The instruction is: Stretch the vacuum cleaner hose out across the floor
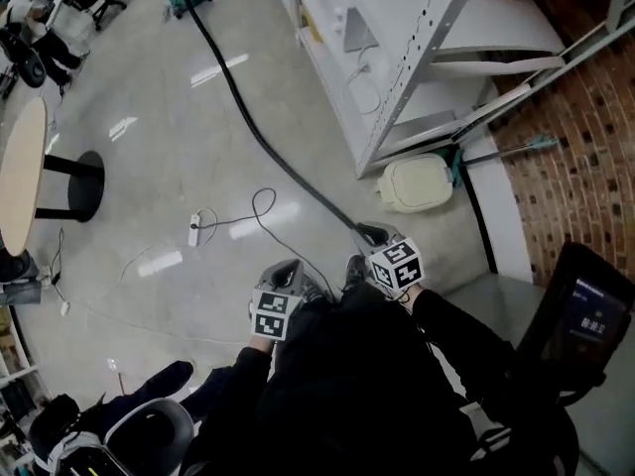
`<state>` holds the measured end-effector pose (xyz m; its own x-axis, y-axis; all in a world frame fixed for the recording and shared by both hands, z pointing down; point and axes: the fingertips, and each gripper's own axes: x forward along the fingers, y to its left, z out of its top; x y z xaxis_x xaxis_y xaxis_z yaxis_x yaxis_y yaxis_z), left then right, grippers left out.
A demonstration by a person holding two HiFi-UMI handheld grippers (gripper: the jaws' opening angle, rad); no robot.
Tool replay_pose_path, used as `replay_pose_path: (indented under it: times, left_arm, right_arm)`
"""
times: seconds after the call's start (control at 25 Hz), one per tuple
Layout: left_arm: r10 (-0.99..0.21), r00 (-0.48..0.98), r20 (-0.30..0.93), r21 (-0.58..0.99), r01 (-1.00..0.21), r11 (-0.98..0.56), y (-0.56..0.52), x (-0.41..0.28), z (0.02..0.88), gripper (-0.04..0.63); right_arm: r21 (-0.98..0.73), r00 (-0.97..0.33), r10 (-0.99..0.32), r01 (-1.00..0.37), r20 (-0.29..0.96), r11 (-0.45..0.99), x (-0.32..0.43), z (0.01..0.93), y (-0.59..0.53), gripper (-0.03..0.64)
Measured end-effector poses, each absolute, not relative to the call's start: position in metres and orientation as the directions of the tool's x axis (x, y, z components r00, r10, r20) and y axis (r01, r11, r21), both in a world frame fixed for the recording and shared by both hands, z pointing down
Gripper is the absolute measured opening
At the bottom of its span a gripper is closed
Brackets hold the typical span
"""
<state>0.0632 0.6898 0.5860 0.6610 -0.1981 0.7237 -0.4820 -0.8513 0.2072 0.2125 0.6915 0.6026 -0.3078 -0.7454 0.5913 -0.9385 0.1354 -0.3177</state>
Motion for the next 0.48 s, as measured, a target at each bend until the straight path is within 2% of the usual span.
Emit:
replay_pose_path:
  times: [0.24,0.48]
  left_arm:
    - [-0.291,0.66,0.693,0.237,-0.589,-0.772,0.683,0.032,0.556,0.021]
    - [-0.412,0.648,0.641,0.232,-0.674,-0.701,0.664,0.009,0.524,0.021]
  right_arm:
    - [-0.247,-0.362,-0.778,-0.931,0.513,0.27,0.184,0.541,0.681,0.049]
    - [-0.213,-0.353,-0.831,-0.934,0.431,0.287,0.188,0.48,0.678,0.032]
